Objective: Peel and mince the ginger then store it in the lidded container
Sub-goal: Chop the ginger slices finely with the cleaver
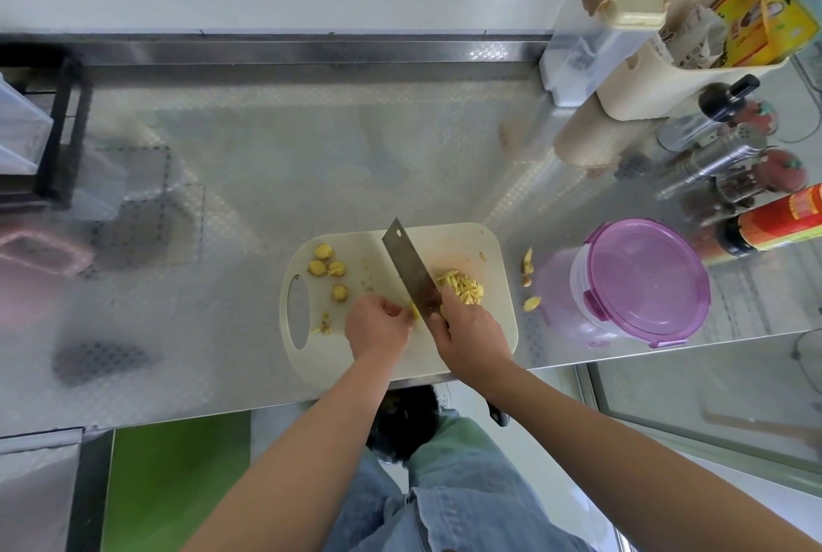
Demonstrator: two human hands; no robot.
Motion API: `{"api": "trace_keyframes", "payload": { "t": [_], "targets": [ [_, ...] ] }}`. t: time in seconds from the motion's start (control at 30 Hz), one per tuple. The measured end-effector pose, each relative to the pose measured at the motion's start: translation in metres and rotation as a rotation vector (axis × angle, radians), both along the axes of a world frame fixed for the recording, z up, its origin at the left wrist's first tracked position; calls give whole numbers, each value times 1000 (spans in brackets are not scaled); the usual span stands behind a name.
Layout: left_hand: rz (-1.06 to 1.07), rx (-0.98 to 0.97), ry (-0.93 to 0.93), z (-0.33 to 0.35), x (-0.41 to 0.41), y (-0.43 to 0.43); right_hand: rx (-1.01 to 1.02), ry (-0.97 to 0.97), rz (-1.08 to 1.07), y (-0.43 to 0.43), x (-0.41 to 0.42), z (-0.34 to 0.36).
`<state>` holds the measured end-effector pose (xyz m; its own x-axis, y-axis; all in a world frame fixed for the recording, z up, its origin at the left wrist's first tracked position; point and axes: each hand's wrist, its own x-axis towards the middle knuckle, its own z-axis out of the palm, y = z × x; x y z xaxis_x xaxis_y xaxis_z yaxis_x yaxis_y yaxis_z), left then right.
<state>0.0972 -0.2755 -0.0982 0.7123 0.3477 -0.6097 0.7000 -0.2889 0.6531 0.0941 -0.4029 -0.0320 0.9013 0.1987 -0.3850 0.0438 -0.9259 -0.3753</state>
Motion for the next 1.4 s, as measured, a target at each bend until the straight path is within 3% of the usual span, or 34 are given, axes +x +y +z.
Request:
{"api": "trace_keyframes", "payload": {
  "t": [1.4],
  "targets": [
    [4,-41,-2,5,1,1,-52,52,-2,12,2,3]
  ]
}}
